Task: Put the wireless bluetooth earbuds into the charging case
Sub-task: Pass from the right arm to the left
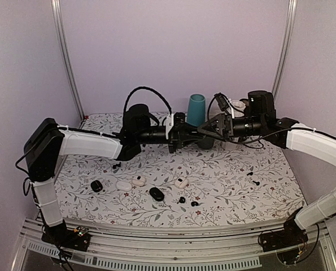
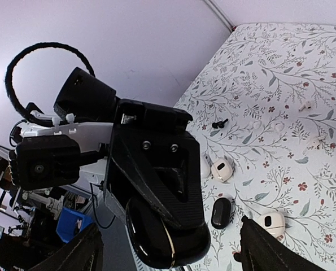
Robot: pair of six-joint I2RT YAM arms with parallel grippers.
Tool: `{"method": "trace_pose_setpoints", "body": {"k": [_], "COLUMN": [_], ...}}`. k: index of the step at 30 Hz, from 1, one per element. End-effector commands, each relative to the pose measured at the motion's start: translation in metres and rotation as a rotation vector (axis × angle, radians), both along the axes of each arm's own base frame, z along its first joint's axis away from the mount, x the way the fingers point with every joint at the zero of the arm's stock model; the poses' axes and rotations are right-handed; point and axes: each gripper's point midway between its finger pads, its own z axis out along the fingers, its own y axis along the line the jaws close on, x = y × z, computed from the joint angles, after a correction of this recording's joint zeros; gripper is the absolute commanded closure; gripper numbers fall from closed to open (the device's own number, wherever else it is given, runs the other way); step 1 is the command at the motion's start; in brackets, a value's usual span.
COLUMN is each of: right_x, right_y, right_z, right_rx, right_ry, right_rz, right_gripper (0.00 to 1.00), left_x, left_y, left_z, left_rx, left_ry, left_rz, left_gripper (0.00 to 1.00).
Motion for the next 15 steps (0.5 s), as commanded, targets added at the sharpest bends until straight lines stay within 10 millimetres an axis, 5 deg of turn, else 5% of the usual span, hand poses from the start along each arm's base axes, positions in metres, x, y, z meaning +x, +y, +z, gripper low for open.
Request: {"method": "trace_pose_setpoints", "body": {"k": [1, 7, 15], "right_x": [0.021, 0.016, 0.003], "right_y": [-0.011, -0.02, -0.027], "right_z": [0.015, 0.028, 0.063], "right_rx": [0.04, 0.03, 0.135], "right_ry": [-0.086, -0.256, -0.458], "right_rz": [-0.168, -0.184, -0.175], "right_gripper": [0.16, 0.26, 0.38], "left_x": [0.011, 0.021, 0.007], "left_y": [0.006, 0.013, 0.034], "left_z": [0.036, 0.045, 0.058], "left_rx": [-0.052, -0.016, 0.036], "left_ry": [0.064, 0.373, 0.629], "left_rz": [0.093, 0.007, -0.143], "left_gripper": [1.0, 1.0, 1.0]}}
